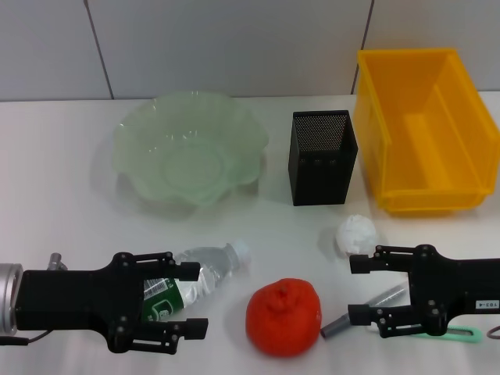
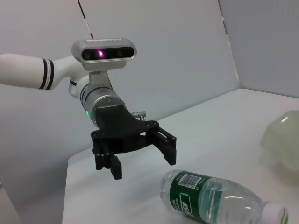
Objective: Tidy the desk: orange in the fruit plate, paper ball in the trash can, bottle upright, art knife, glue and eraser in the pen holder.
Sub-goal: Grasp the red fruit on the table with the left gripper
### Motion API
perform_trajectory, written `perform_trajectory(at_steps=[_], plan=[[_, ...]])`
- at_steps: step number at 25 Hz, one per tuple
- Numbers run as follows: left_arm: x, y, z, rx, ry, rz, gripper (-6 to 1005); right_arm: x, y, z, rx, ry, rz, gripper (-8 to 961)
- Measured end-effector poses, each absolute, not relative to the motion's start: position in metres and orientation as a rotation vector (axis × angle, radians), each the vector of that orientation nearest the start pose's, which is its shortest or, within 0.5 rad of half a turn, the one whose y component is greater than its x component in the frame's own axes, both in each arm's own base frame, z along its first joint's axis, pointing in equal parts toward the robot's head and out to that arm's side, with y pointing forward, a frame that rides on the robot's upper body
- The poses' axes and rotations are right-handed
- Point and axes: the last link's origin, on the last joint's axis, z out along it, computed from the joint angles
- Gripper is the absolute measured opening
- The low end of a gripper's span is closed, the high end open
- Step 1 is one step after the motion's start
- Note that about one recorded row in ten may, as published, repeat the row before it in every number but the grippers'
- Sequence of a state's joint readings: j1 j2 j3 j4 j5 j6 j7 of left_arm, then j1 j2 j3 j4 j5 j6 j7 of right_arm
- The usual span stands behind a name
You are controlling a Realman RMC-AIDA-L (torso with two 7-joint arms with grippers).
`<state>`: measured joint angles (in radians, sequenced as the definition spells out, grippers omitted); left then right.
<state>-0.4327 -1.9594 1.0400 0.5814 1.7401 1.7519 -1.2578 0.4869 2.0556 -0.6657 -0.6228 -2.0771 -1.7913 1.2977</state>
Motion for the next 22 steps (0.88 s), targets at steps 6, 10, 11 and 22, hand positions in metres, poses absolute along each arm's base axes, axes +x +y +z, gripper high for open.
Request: perform_trajectory(at_steps=[6,10,11,22], plan=[[-0.268,0.28,0.007,-2.992,-0.449,-0.817,764,0.27,0.286,0.001,-2.921,0.573,0.783,791],[-0.264,0.286,0.005,-3.004,-0.405,-0.778,758,0.271,0.286,0.001,-2.919,0.578,0.782,789],[-0.262,0.289,0.002,-3.012,-0.385,-0.754,756,0.271,0.286,0.001,-2.918,0.579,0.781,789],[-0.224,0.317,-0.027,-3.104,-0.205,-0.588,739,0.274,0.285,0.007,-2.915,0.589,0.779,784]])
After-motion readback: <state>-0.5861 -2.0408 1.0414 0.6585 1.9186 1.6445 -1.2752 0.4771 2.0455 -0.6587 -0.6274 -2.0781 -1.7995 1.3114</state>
